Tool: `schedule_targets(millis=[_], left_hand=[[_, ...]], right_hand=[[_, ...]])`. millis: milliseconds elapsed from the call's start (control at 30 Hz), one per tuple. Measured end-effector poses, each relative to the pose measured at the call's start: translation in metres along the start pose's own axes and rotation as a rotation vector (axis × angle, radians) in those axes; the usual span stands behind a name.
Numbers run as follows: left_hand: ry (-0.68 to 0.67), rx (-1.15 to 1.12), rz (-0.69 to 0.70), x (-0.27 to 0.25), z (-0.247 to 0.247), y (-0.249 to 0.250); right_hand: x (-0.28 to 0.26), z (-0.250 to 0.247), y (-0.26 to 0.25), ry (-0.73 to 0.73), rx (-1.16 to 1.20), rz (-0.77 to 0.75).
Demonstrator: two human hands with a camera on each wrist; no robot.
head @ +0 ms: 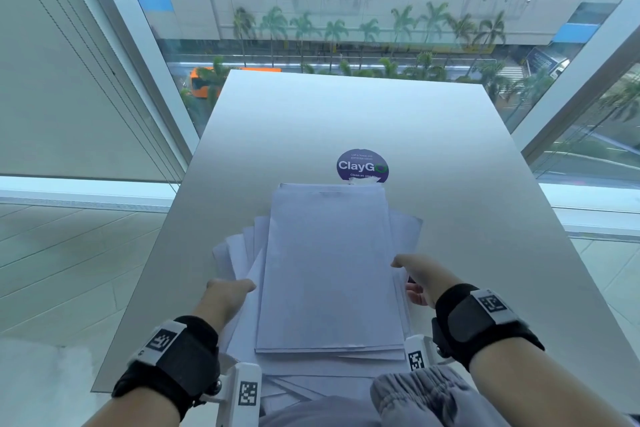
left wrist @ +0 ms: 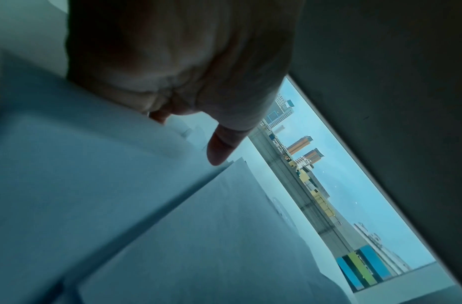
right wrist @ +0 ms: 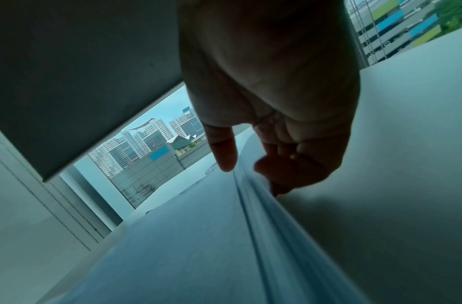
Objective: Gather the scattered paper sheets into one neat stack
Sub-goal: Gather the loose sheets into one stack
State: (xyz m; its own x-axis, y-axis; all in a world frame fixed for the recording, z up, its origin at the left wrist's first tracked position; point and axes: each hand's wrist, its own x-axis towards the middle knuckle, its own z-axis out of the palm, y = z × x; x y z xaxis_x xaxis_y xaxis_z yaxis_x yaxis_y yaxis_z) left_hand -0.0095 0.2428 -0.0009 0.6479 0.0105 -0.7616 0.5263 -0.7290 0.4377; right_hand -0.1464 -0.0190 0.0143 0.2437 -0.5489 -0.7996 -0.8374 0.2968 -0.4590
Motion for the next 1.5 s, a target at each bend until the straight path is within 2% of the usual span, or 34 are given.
schedule_targets(millis=[200, 367, 500, 667, 767, 900, 1033, 1133, 1233, 1367, 1500], left_hand=[[-0.092, 0.077, 0.041, -0.005, 0.005, 0.003], [0.023, 0.126, 0.043, -0.011, 0.01, 0.007], [0.025, 0.063, 0.082, -0.007, 0.003, 0.008], [0.022, -0.094, 0.006, 0.001, 0.001, 0.009], [-0.02, -0.1, -0.006, 0.002, 0.002, 0.008], [-0.078, -0.068, 0.022, 0.001, 0.003, 0.007], [0.052, -0.011, 0.025, 0.0, 0.008, 0.009], [0.076, 0.023, 0.03, 0.0, 0.008, 0.013], [0.086, -0.058, 0.037, 0.006, 0.001, 0.014], [0.031, -0.192, -0.014, 0.006, -0.006, 0.012], [-0.07, -0.157, 0.017, 0.002, -0.003, 0.011]], right_hand=[[-0.003, 0.002, 0.001, -0.073, 0.046, 0.038], [-0.014, 0.009, -0.006, -0.092, 0.023, -0.035], [-0.02, 0.008, -0.003, -0.142, 0.029, -0.052], [-0.023, 0.009, 0.0, -0.158, -0.007, -0.024], [-0.023, 0.012, 0.004, -0.209, -0.044, 0.03], [-0.021, 0.013, 0.001, -0.252, -0.054, 0.012], [-0.025, 0.016, -0.007, -0.325, -0.019, -0.02], [-0.027, 0.02, -0.007, -0.381, -0.002, -0.025], [-0.025, 0.018, -0.006, -0.383, 0.005, -0.032], [-0.027, 0.017, -0.002, -0.398, 0.038, -0.018], [-0.024, 0.02, 0.003, -0.465, 0.121, 0.027]])
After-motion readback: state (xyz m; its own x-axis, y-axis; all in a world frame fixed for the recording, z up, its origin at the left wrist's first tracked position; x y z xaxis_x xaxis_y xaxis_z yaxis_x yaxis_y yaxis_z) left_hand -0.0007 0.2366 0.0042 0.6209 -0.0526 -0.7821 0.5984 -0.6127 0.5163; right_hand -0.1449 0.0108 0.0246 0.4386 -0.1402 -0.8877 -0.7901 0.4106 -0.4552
